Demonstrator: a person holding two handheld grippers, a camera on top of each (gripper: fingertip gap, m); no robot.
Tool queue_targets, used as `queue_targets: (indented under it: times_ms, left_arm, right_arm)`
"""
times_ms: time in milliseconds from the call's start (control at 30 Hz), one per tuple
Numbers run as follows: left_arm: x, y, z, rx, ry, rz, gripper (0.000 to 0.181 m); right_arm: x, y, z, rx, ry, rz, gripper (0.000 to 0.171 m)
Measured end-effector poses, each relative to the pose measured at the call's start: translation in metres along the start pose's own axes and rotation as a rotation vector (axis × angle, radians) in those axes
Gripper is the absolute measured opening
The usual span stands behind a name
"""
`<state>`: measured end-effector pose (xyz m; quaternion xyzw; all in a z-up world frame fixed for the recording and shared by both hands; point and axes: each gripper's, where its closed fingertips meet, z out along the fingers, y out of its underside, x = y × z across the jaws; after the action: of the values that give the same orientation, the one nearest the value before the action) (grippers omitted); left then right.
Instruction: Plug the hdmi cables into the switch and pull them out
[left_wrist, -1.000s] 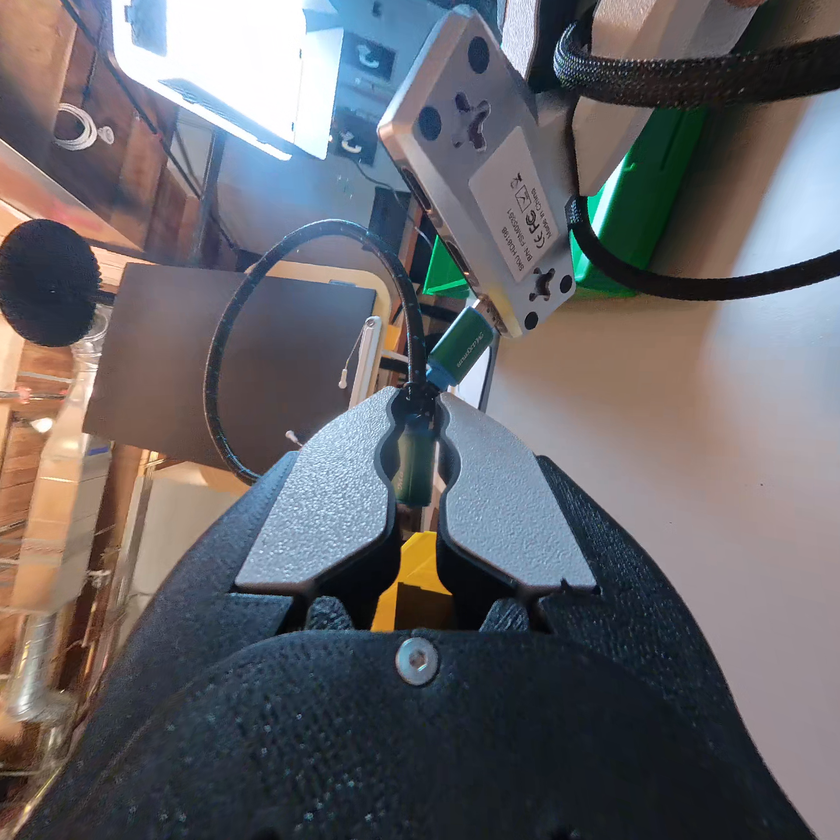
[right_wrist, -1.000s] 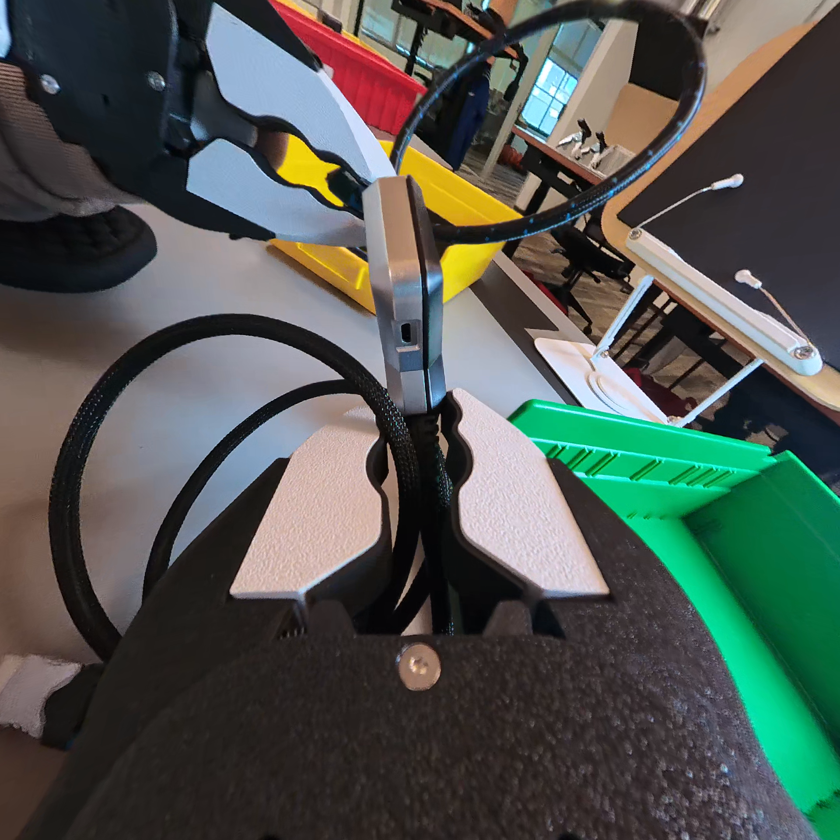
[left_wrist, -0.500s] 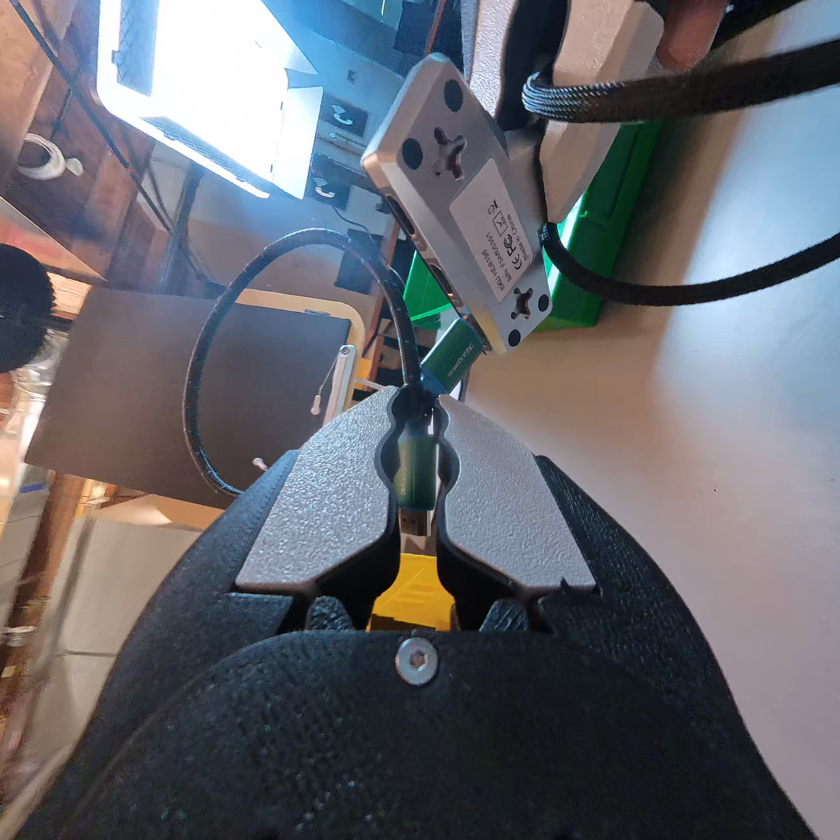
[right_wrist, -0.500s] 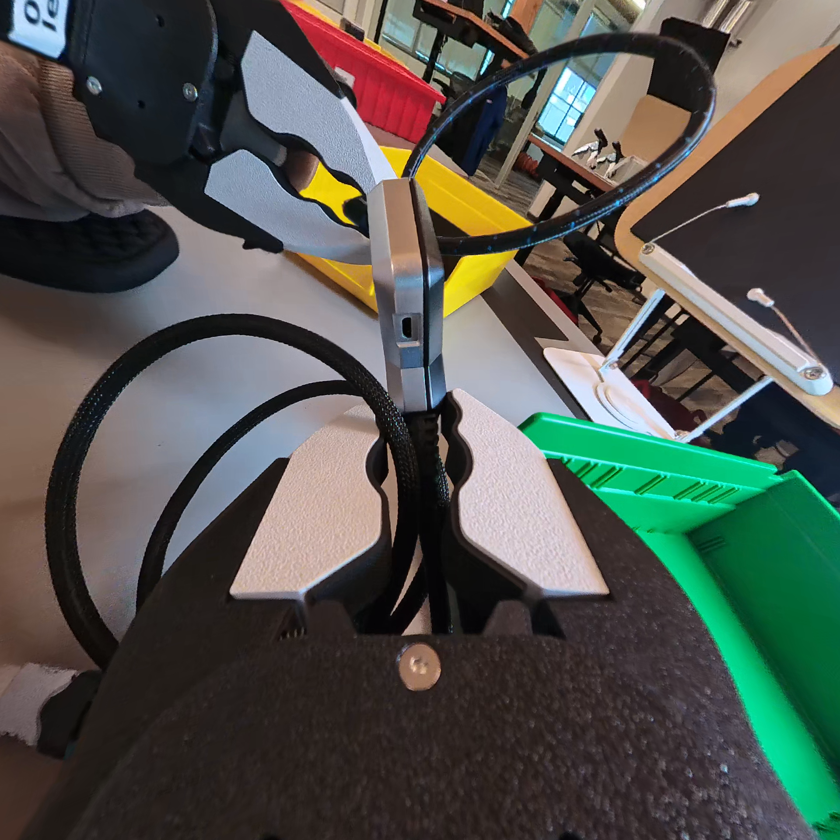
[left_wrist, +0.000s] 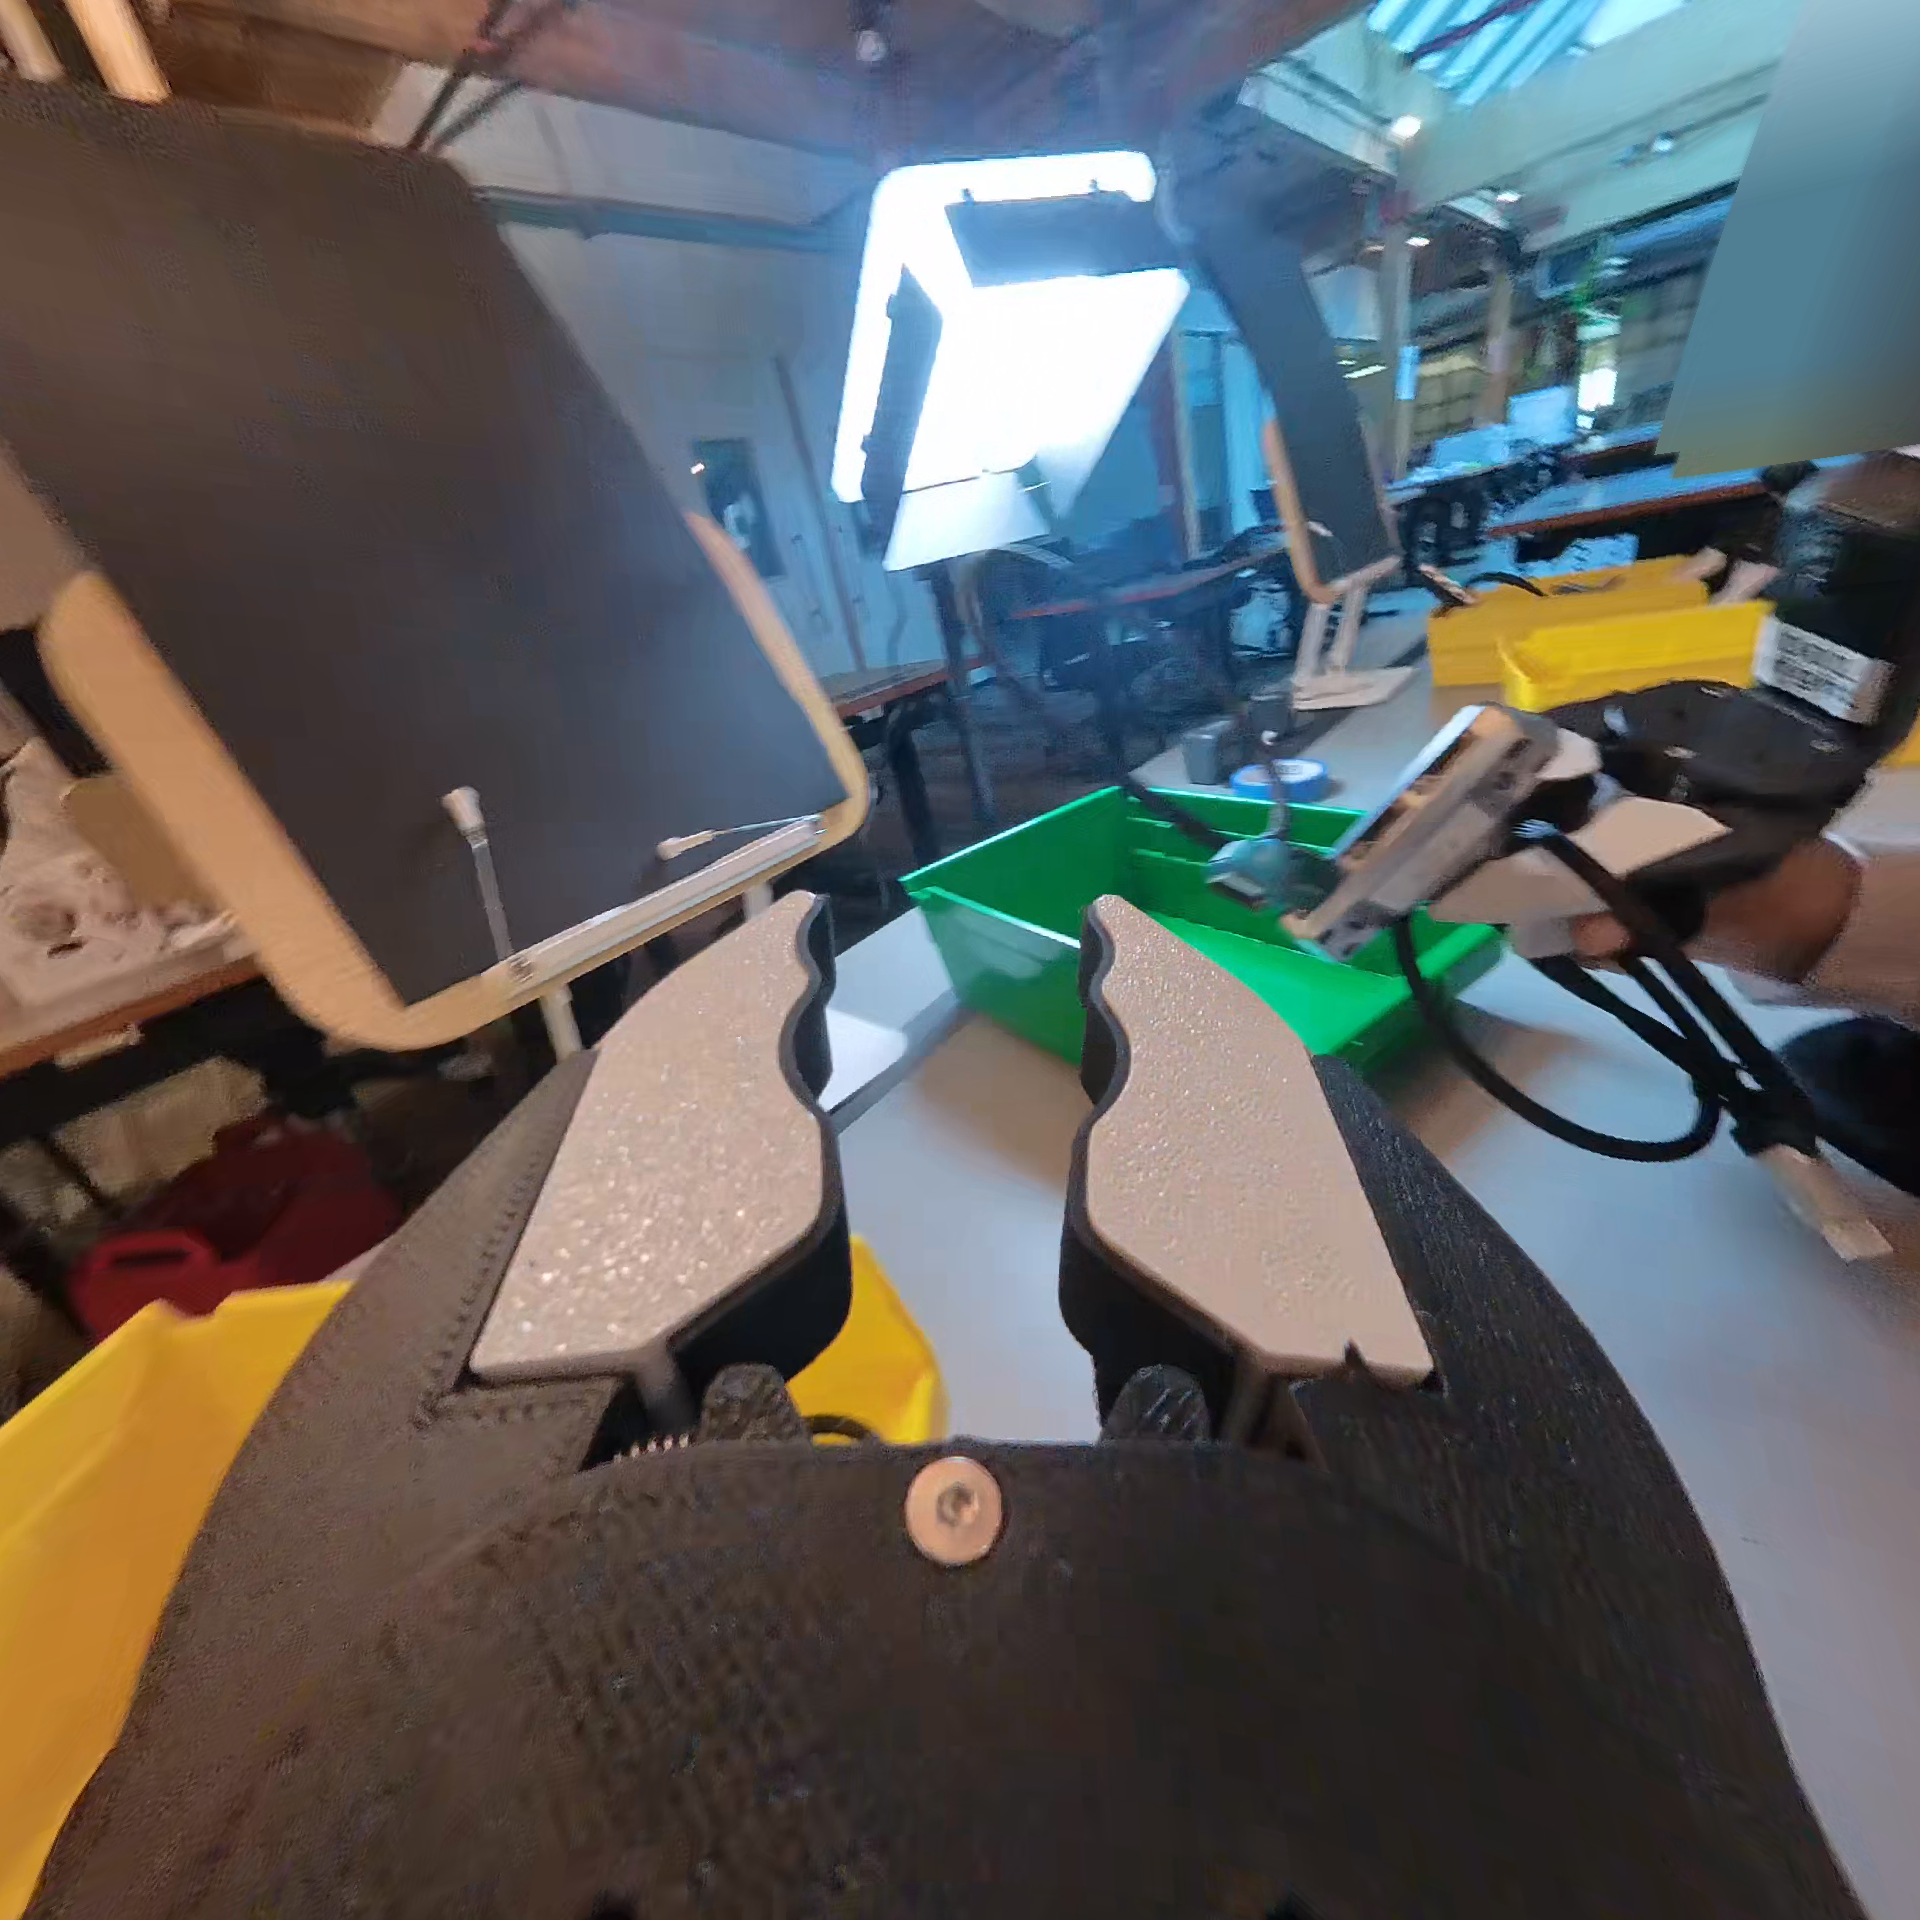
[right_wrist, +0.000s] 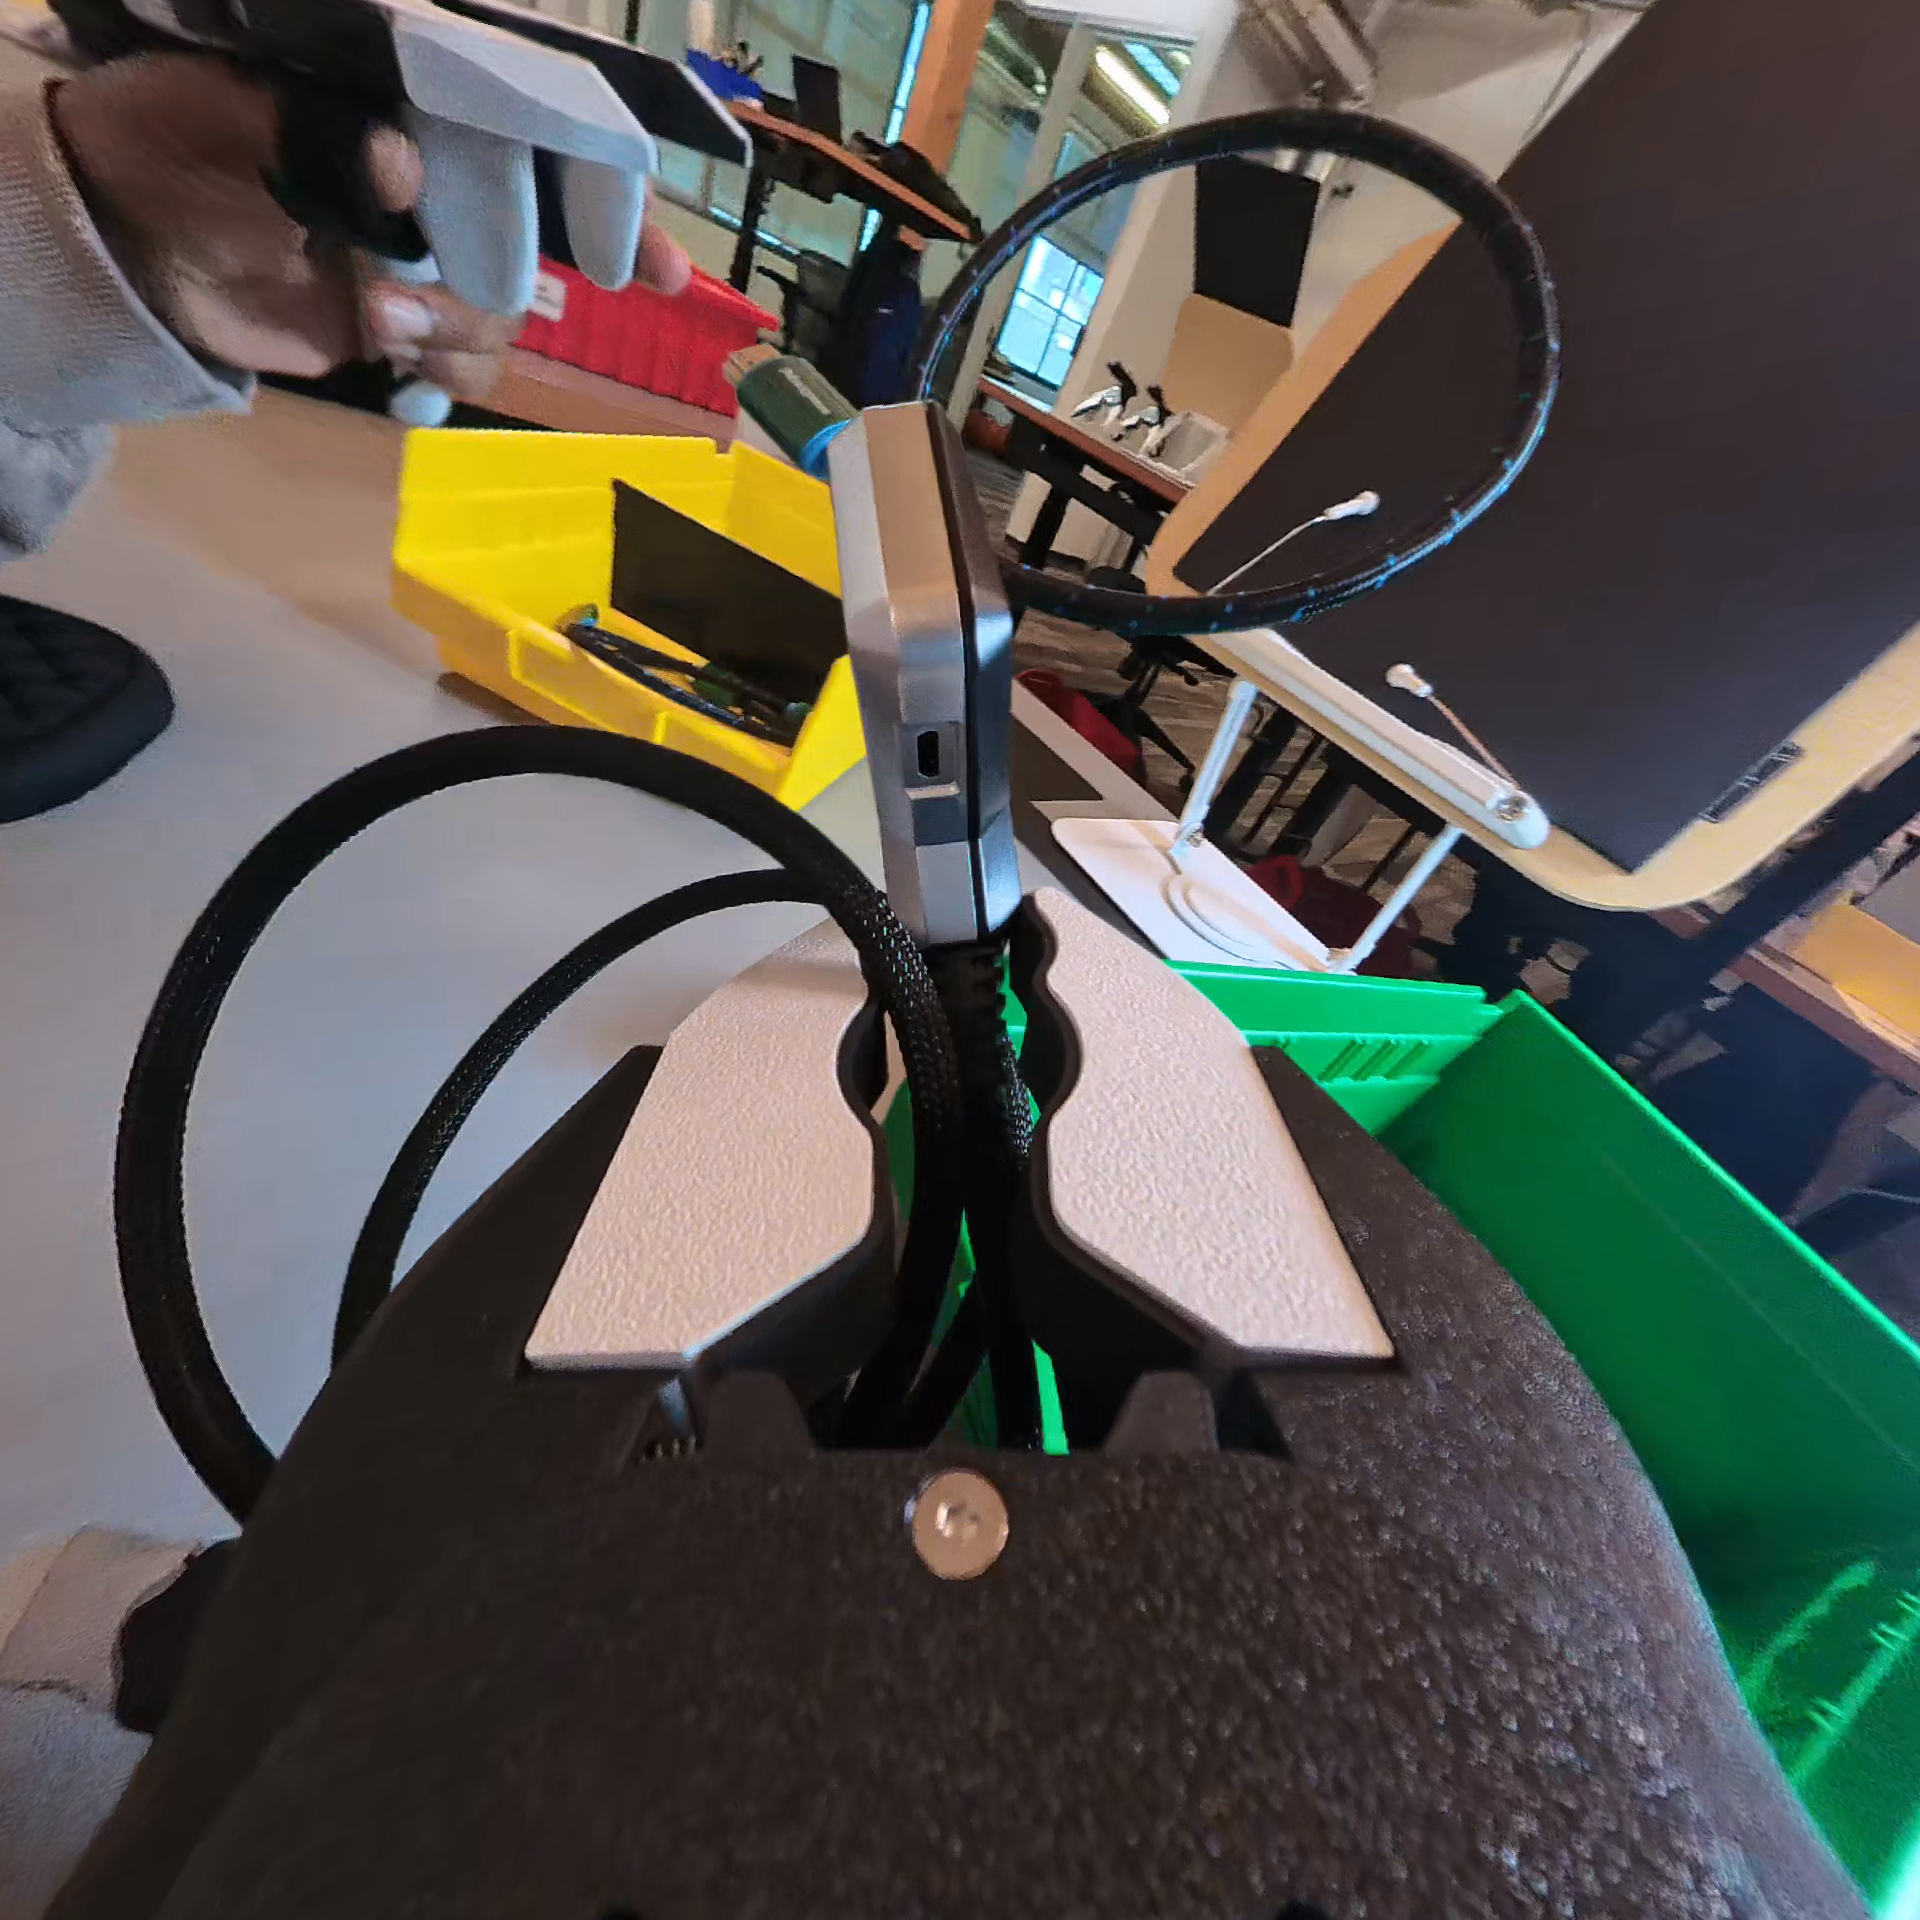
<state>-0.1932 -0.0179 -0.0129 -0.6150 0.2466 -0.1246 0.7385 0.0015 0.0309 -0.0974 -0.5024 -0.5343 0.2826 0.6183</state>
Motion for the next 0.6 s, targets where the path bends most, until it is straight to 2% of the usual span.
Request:
queue_targets:
  times_ms: [67, 133, 300, 367, 467, 600]
  left_arm:
    - [-0.029, 0.005, -0.005, -0.054, -0.041, -0.049, 0.042]
    - [-0.051, 0.024, -0.005, -0.193, -0.031, -0.079, 0.041]
    - [-0.103, 0.129, -0.011, -0.844, 0.001, 0.045, 0.037]
    - [-0.112, 0.163, -0.013, -1.015, 0.016, 0.106, 0.037]
    - [-0.122, 0.2, -0.012, -1.181, 0.011, 0.186, 0.033]
    - [-0.129, 0.236, -0.016, -1.318, 0.014, 0.208, 0.027]
  right_arm:
    - [0.006, -0.003, -0.003, 0.015, 0.014, 0.011, 0.021]
    - [0.01, -0.006, -0.006, 0.035, 0.026, 0.013, 0.021]
    - [0.009, -0.011, -0.008, 0.048, 0.026, -0.009, 0.021]
    - [0.007, -0.012, -0.008, 0.044, 0.021, -0.022, 0.021]
    - [0.004, -0.01, -0.008, 0.034, 0.014, -0.043, 0.021]
    - [0.004, -0.008, -0.008, 0.031, 0.002, -0.041, 0.021]
